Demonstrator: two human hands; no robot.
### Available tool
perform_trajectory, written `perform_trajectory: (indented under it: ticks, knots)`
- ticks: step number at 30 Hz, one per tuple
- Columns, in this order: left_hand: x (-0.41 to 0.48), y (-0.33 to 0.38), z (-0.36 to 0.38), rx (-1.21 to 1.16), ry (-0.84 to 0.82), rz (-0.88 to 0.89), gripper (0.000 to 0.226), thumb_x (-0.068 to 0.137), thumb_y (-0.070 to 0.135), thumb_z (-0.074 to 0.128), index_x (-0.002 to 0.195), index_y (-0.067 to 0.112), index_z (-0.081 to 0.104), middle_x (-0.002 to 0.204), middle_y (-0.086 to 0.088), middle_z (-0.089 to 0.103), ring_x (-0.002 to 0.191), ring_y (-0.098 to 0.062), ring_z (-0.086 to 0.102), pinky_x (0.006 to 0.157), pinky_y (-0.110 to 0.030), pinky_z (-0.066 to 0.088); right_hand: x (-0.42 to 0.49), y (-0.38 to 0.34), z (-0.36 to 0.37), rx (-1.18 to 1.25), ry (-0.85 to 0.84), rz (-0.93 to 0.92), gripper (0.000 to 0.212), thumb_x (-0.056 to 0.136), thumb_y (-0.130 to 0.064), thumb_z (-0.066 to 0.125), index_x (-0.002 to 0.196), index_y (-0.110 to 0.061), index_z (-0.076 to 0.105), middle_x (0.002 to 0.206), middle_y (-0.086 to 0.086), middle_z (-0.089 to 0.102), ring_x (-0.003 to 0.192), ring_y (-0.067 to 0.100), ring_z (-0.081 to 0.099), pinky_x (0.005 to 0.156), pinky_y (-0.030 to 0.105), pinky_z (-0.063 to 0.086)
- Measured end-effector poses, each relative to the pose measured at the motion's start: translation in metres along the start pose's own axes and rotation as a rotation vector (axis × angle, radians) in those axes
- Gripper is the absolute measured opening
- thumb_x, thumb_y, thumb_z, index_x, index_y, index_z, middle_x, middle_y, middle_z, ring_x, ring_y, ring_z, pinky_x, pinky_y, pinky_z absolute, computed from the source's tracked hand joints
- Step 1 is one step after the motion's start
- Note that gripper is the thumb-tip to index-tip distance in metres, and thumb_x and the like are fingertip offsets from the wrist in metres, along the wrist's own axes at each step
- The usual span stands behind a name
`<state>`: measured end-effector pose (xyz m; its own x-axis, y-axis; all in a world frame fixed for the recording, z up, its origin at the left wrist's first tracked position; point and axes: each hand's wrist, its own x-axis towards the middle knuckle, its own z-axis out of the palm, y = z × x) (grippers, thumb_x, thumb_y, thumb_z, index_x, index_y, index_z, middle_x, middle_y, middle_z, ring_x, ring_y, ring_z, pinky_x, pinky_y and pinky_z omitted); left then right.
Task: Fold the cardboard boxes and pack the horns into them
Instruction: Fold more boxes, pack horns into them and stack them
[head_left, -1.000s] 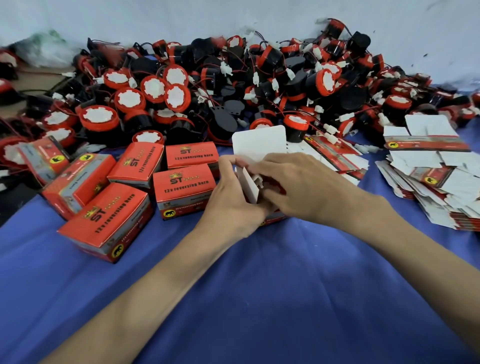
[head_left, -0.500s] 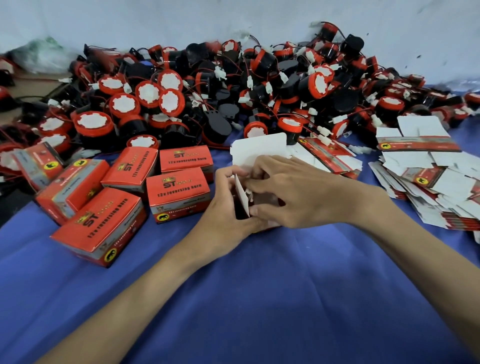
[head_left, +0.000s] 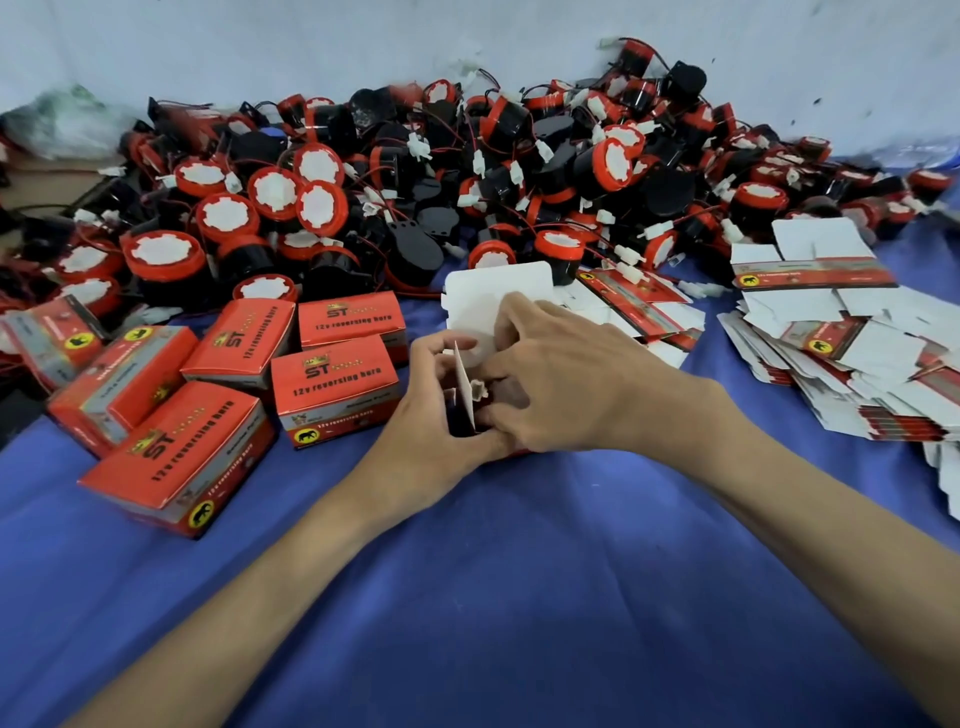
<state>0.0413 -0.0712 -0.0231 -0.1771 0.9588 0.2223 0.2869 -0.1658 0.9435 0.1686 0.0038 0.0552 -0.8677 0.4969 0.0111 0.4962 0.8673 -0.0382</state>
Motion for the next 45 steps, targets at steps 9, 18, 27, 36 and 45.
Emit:
perform_trajectory:
  ticks: [9,18,27,36,45]
  knots:
    - [0.0,0.0,0.003,0.034,0.043,0.03,0.071,0.066,0.015,0.086,0.111,0.034,0.034,0.109,0.012,0.059,0.095,0.002,0.062,0.081,-0.013,0.048,0.0,-0.006,-0.006,-0.055,0.028,-0.032,0.017,0.085,-0.029,0.053,0.094,-0.016,0.049,0.088,-0.005,0.042,0.077,0.017,0.044,0.066,0.03,0.034]
    - [-0.001,0.002,0.004,0.099,0.065,0.046,0.068,0.068,0.006,0.084,0.108,0.03,0.034,0.105,0.011,0.058,0.092,0.002,0.062,0.078,-0.012,0.049,-0.003,-0.009,0.002,-0.164,0.054,0.027,0.041,0.093,-0.038,0.046,0.131,-0.022,0.042,0.115,-0.002,0.048,0.088,0.014,0.03,0.068,0.033,0.029]
    - [0.001,0.001,0.003,0.133,0.025,0.075,0.069,0.068,0.014,0.084,0.116,0.015,0.035,0.106,0.01,0.06,0.094,-0.004,0.062,0.086,-0.02,0.051,-0.006,-0.013,0.005,-0.181,0.07,0.071,0.044,0.093,-0.034,0.046,0.134,-0.023,0.035,0.107,-0.002,0.04,0.083,0.019,0.03,0.058,0.028,0.021]
    - [0.0,0.0,0.003,0.149,0.053,0.053,0.068,0.068,0.012,0.086,0.112,0.021,0.035,0.102,0.013,0.058,0.092,0.004,0.059,0.081,-0.011,0.048,0.004,0.003,0.007,-0.162,-0.039,-0.089,0.05,0.093,-0.032,0.039,0.141,-0.022,0.03,0.123,0.0,0.045,0.097,0.023,0.048,0.083,0.036,0.041]
    - [-0.001,0.001,0.003,0.146,0.038,0.044,0.069,0.065,0.022,0.087,0.107,0.033,0.034,0.099,0.03,0.055,0.094,0.006,0.058,0.081,-0.011,0.048,-0.004,0.005,-0.011,-0.036,-0.19,-0.106,0.021,0.097,-0.042,0.041,0.095,-0.024,0.053,0.115,0.003,0.041,0.089,0.015,0.039,0.081,0.026,0.031]
